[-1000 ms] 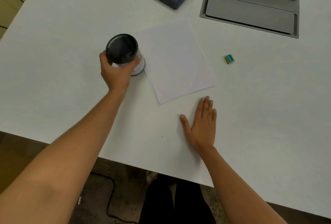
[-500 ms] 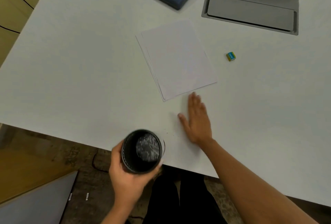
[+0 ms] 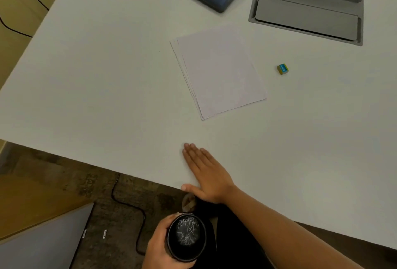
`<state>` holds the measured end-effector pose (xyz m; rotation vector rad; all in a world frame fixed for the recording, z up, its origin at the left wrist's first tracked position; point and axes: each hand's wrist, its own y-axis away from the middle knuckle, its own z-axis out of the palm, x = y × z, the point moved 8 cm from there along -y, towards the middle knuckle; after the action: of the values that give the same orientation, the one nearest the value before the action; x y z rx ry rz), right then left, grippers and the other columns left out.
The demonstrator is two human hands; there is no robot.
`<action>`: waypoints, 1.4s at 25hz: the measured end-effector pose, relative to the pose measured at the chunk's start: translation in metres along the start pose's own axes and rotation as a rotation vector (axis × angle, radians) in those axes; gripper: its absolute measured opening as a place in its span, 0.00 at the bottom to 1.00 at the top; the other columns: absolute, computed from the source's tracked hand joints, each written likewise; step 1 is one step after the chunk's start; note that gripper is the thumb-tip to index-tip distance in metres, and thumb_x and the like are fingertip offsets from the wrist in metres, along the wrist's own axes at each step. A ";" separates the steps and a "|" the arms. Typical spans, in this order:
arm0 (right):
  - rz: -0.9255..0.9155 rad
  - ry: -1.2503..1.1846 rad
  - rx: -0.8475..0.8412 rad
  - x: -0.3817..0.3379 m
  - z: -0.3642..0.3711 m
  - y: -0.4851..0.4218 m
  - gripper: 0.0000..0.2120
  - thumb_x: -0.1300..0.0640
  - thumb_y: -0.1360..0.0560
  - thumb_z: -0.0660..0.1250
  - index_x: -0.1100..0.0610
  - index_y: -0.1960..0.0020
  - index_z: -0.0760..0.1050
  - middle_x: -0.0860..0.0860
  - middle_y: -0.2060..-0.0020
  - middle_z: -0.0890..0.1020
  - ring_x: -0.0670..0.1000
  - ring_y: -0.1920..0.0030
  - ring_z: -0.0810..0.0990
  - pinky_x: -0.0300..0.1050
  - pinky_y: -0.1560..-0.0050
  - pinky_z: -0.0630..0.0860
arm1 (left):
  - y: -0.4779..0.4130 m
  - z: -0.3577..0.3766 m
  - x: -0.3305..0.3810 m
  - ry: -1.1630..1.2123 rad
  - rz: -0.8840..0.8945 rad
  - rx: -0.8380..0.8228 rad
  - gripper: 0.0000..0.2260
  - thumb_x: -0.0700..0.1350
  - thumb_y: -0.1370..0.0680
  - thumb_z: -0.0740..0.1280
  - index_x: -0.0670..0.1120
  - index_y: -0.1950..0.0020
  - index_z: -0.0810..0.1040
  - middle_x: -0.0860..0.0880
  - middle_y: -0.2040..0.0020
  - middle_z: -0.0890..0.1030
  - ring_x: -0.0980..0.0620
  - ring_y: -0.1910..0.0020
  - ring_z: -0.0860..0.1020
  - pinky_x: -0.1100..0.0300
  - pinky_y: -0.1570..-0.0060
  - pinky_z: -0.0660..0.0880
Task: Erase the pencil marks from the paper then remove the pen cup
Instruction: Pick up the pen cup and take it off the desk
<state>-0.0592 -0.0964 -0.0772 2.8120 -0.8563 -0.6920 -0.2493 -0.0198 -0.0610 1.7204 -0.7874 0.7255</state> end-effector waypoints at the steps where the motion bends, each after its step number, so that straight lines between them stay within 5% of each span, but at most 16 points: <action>1: -0.051 -0.010 -0.017 -0.009 0.003 0.004 0.43 0.33 0.20 0.51 0.61 0.20 0.40 0.55 0.21 0.41 0.51 0.21 0.37 0.52 0.22 0.45 | -0.004 0.007 -0.008 -0.050 -0.005 -0.009 0.43 0.49 0.47 0.88 0.57 0.35 0.75 0.68 0.37 0.76 0.68 0.36 0.74 0.79 0.41 0.66; 5: -0.096 -0.168 0.020 -0.008 -0.001 0.019 0.38 0.38 0.19 0.52 0.59 0.20 0.44 0.53 0.20 0.44 0.49 0.21 0.41 0.51 0.22 0.46 | -0.029 0.020 -0.042 -0.116 -0.083 -0.028 0.39 0.57 0.45 0.86 0.63 0.38 0.73 0.71 0.39 0.75 0.70 0.40 0.75 0.78 0.47 0.69; 10: 0.406 -0.082 0.193 0.064 -0.020 0.020 0.37 0.37 0.18 0.46 0.60 0.20 0.39 0.54 0.21 0.40 0.50 0.21 0.37 0.48 0.23 0.40 | -0.058 0.021 -0.061 -0.155 -0.143 0.074 0.34 0.55 0.44 0.86 0.61 0.46 0.72 0.61 0.47 0.79 0.64 0.46 0.77 0.73 0.50 0.73; 14: 0.176 -0.052 0.092 0.013 -0.002 0.014 0.41 0.34 0.20 0.51 0.60 0.20 0.41 0.54 0.20 0.43 0.51 0.21 0.39 0.50 0.22 0.43 | -0.081 0.019 -0.052 -0.133 -0.137 0.109 0.31 0.49 0.43 0.87 0.56 0.48 0.73 0.60 0.49 0.79 0.67 0.48 0.77 0.73 0.55 0.74; 19: -0.035 -0.006 -0.011 -0.039 0.026 0.039 0.43 0.33 0.21 0.54 0.61 0.20 0.42 0.56 0.20 0.44 0.52 0.21 0.40 0.51 0.22 0.46 | -0.087 0.021 -0.047 -0.058 -0.096 0.128 0.30 0.52 0.38 0.81 0.60 0.41 0.72 0.61 0.45 0.80 0.64 0.46 0.79 0.65 0.48 0.77; 23: -0.149 0.030 -0.082 -0.063 0.047 0.057 0.41 0.35 0.19 0.51 0.62 0.20 0.43 0.56 0.21 0.43 0.53 0.21 0.39 0.49 0.22 0.41 | -0.083 0.032 -0.046 -0.054 -0.096 0.118 0.24 0.42 0.24 0.75 0.59 0.35 0.70 0.65 0.45 0.77 0.71 0.45 0.78 0.77 0.51 0.72; 26: -0.201 -0.059 -0.163 -0.070 0.066 0.072 0.37 0.37 0.18 0.47 0.61 0.20 0.44 0.56 0.20 0.45 0.50 0.22 0.36 0.46 0.23 0.36 | -0.081 0.034 -0.053 -0.104 -0.143 0.128 0.11 0.42 0.23 0.73 0.51 0.47 0.73 0.55 0.55 0.80 0.53 0.53 0.82 0.74 0.60 0.73; 28: -0.207 -0.081 -0.103 -0.072 0.063 0.076 0.34 0.40 0.17 0.47 0.60 0.20 0.47 0.55 0.20 0.48 0.50 0.21 0.38 0.45 0.23 0.36 | -0.081 0.031 -0.050 -0.089 -0.135 0.153 0.12 0.42 0.24 0.74 0.51 0.50 0.71 0.52 0.58 0.80 0.50 0.57 0.82 0.71 0.62 0.74; 32: 0.114 -0.219 0.277 -0.008 0.000 0.061 0.32 0.41 0.17 0.47 0.59 0.20 0.49 0.53 0.21 0.50 0.52 0.21 0.46 0.46 0.23 0.42 | -0.080 0.027 -0.045 -0.002 -0.111 0.176 0.30 0.45 0.42 0.87 0.50 0.46 0.76 0.57 0.51 0.81 0.70 0.50 0.79 0.76 0.56 0.73; 35: 0.613 -0.207 0.518 0.098 -0.041 0.063 0.34 0.42 0.18 0.46 0.62 0.20 0.45 0.56 0.21 0.47 0.54 0.21 0.42 0.53 0.22 0.43 | -0.079 0.026 -0.044 -0.005 -0.082 0.192 0.34 0.48 0.44 0.88 0.56 0.44 0.74 0.59 0.46 0.80 0.69 0.44 0.77 0.76 0.51 0.74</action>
<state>0.0000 -0.2035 -0.0641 2.6199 -2.0700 -0.7368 -0.2105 -0.0208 -0.1468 1.9160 -0.6641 0.7604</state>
